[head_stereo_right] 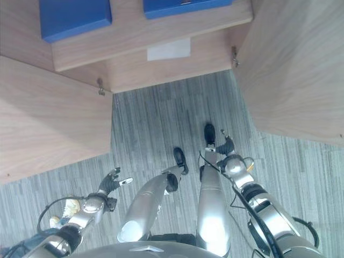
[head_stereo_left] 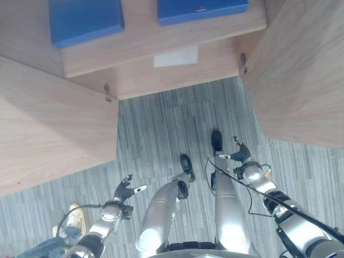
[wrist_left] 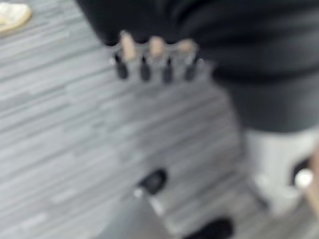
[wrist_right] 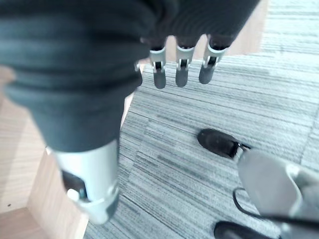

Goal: Put the empty folder in the office cabinet

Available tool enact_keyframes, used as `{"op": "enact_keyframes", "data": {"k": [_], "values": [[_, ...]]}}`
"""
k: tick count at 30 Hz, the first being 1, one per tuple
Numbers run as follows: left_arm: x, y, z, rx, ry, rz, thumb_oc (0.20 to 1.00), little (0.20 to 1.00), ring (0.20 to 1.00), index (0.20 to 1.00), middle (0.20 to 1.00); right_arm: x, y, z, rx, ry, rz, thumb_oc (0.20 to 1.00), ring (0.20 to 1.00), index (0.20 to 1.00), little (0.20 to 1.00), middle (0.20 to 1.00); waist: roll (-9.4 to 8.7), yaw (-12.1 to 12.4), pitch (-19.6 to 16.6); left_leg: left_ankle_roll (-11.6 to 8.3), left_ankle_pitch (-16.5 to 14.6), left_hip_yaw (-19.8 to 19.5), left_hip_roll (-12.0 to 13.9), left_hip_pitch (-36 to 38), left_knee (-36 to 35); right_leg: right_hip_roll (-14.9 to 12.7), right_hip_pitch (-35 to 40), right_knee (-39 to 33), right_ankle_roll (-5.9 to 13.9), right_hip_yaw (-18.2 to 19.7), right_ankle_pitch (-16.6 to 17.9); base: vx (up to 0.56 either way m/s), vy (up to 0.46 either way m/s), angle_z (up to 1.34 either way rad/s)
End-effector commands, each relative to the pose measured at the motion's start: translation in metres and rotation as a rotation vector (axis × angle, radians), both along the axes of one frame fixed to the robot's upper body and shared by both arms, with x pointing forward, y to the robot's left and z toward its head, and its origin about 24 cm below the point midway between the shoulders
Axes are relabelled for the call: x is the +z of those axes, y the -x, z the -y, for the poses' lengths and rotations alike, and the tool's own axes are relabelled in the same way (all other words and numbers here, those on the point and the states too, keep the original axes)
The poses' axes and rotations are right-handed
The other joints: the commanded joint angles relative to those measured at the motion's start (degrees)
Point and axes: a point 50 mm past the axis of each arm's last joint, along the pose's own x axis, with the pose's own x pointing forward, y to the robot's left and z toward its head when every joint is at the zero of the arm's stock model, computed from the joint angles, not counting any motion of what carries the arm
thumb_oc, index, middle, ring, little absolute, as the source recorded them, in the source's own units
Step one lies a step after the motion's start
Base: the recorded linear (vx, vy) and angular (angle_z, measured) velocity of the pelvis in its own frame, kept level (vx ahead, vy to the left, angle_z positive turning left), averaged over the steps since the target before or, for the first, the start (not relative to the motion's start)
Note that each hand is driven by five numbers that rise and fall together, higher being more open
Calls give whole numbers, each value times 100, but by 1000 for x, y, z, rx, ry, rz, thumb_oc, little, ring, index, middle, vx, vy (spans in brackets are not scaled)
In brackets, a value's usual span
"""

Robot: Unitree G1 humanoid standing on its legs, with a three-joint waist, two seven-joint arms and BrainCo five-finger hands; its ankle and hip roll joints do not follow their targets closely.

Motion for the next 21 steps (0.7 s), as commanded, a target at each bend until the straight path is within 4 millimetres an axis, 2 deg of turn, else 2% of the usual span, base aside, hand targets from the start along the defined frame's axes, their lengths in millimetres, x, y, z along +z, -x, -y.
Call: {"op": "enact_keyframes", "data": {"k": [1,5,6,11,16,21], "values": [[-13,17,6,-6,-6,-65,1000,1000,1000,1000,1000,17,-10,17,-45,32,123,1000,1000,1000,1000,1000,221,-42,-9,-483,-201,-866,298,224,-53,238,438,452,-176,-302,-841,-20,96,-16],[-16,15,16,-56,1,-84,1000,1000,1000,1000,1000,-5,13,31,-117,111,80,1000,1000,1000,1000,1000,212,-202,-9,-456,-260,-792,308,447,-90,239,621,396,-137,-219,-817,-29,99,-3],[-16,13,22,-73,4,-78,1000,1000,1000,1000,1000,-15,24,38,-141,121,37,1000,1000,1000,1000,1000,204,-273,-9,-431,-308,-763,304,555,-90,229,715,365,-114,-179,-802,-30,100,2],[-15,8,28,-69,16,-85,1000,1000,1000,1000,1000,-29,39,42,-130,101,-33,1000,1000,1000,1000,1000,162,-358,-52,-384,-377,-741,288,730,-120,211,865,270,-60,-109,-742,-35,55,-3],[-17,8,29,-70,12,-90,1000,1000,1000,1000,1000,-30,41,43,-129,73,-30,1000,1000,1000,1000,1000,123,-386,-116,-360,-396,-720,277,835,-167,206,954,191,-27,-48,-693,-54,41,-5],[-20,10,26,-86,-8,-103,1000,1000,1000,1000,1000,-32,44,38,-106,4,-43,1000,1000,1000,1000,1000,9,-419,-282,-327,-484,-701,257,1006,-161,194,1097,116,27,70,-625,-69,36,-4]]}}
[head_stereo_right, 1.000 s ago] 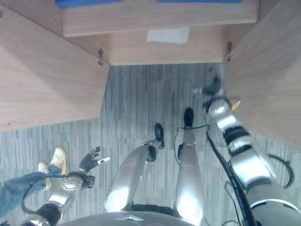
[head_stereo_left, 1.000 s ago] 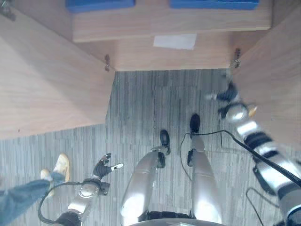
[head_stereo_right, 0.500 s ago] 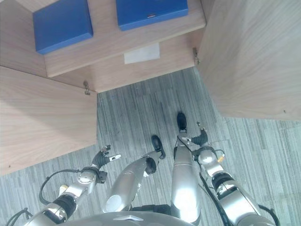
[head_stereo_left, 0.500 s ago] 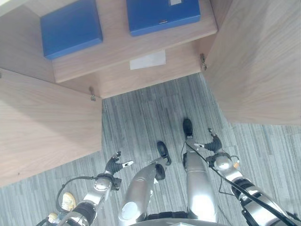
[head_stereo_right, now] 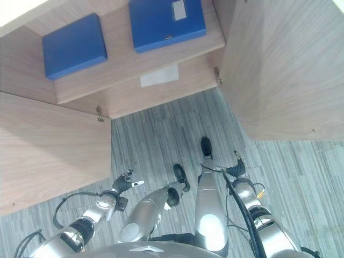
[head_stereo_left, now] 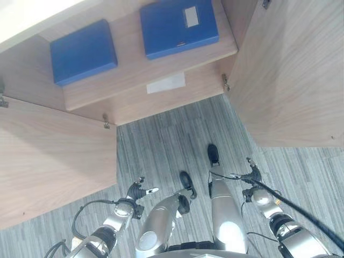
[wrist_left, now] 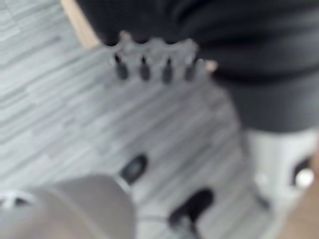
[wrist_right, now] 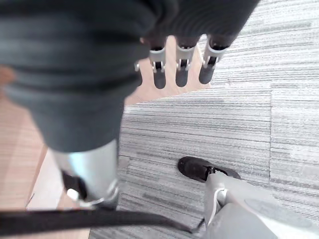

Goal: Put the empty folder in the office cabinet

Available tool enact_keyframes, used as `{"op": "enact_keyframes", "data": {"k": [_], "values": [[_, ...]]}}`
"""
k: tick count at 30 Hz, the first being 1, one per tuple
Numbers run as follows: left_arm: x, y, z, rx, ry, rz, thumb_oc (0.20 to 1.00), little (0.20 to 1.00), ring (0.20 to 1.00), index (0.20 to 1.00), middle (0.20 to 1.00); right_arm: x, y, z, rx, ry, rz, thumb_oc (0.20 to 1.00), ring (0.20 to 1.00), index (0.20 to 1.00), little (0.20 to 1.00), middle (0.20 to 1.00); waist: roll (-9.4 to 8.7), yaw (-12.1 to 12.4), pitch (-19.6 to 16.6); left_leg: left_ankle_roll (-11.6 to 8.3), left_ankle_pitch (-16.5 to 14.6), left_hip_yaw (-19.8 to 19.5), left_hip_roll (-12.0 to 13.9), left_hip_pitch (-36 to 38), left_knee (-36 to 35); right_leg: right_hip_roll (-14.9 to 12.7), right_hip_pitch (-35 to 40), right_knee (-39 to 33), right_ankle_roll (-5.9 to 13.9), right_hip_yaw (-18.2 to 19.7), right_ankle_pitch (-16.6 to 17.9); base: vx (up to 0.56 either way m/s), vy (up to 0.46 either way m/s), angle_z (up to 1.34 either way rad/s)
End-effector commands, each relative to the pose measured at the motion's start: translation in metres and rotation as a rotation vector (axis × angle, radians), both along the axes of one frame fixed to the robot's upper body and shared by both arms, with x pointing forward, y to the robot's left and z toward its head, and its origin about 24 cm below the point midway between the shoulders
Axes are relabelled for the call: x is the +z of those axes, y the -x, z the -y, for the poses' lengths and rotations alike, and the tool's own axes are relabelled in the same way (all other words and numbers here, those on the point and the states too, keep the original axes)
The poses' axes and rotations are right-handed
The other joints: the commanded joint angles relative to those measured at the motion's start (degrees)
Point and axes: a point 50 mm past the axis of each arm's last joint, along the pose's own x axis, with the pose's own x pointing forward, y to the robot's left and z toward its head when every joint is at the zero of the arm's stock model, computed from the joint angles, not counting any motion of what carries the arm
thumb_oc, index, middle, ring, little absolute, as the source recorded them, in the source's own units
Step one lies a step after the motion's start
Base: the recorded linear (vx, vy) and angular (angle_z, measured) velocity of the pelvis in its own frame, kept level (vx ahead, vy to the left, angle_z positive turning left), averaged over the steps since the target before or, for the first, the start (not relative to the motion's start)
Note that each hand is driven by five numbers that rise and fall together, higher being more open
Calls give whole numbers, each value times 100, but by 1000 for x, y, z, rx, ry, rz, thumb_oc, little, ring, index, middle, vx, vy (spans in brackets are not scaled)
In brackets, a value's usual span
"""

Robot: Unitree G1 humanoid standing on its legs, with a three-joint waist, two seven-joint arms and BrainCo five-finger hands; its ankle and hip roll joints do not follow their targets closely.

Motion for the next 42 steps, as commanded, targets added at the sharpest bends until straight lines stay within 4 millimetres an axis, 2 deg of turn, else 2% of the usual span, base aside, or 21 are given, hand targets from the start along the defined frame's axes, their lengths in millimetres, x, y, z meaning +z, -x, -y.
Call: {"op": "enact_keyframes", "data": {"k": [1,11,12,15,16,17,18,24,30,39,42], "values": [[-5,9,-2,-1,-10,-8,1000,1000,1000,1000,1000,8,-6,5,44,-16,37,1000,1000,1000,1000,1000,48,-18,-246,-342,-372,-788,330,-81,124,153,153,320,151,-77,-951,-44,36,-3],[-15,19,-8,-24,-71,-63,1000,1000,1000,1000,1000,-10,10,-1,53,-68,-90,1000,1000,1000,1000,1000,-78,5,-568,-290,-315,-791,294,350,-248,116,488,51,281,-10,-775,-54,57,-6],[-19,24,-11,-34,-83,-82,1000,1000,1000,1000,1000,-19,20,-2,52,-113,-156,1000,1000,1000,1000,1000,-103,0,-671,-284,-308,-773,292,480,-323,116,612,-9,297,-6,-765,-37,92,-5],[-23,31,-14,-44,-91,-106,1000,1000,1000,1000,1000,-27,31,-3,54,-139,-202,1000,1000,1000,1000,1000,-143,-9,-814,-293,-283,-762,303,677,-464,138,786,-110,319,21,-746,10,84,-8],[-25,35,-15,-46,-85,-125,1000,1000,1000,1000,1000,-33,40,-4,62,-159,-246,1000,1000,1000,1000,1000,-193,-12,-952,-307,-241,-763,316,824,-600,169,916,-187,336,47,-724,19,67,-11],[-25,35,-15,-46,-85,-125,1000,1000,1000,1000,1000,-33,40,-4,62,-159,-246,1000,1000,1000,1000,1000,-193,-12,-952,-307,-241,-763,316,824,-600,169,916,-187,336,47,-724,44,97,-14],[-28,39,-16,-52,-83,-147,1000,1000,1000,1000,1000,-41,52,-5,63,-162,-286,1000,1000,1000,1000,1000,-264,-21,-1114,-308,-186,-765,321,1038,-821,218,1082,-306,367,88,-674,37,56,-5],[-32,45,-14,-37,-44,-198,1000,1000,1000,1000,1000,-56,77,-6,4,-218,-384,1000,1000,1000,1000,1000,-479,-72,-1443,-293,-85,-777,374,1405,-1241,346,1280,-400,403,235,-590,28,45,-7],[-34,44,-10,12,-46,-227,1000,1000,1000,1000,1000,-68,100,-11,-42,-280,-486,1000,1000,1000,1000,1000,-615,-108,-1620,-276,8,-867,423,1679,-1564,489,1462,-429,404,339,-554,-8,22,-8],[-42,57,-12,126,-45,-303,1000,1000,1000,1000,1000,-72,106,-22,13,-254,-523,1000,1000,1000,1000,1000,-648,-6,-1818,-268,45,-982,390,1848,-1691,553,1789,-585,342,311,-615,17,8,4],[-46,67,-18,154,-84,-348,1000,1000,1000,1000,1000,-71,102,-26,30,-234,-516,1000,1000,1000,1000,1000,-677,106,-1841,-280,91,-1025,402,1866,-1751,588,1863,-611,328,251,-661,-11,-34,13]]}}
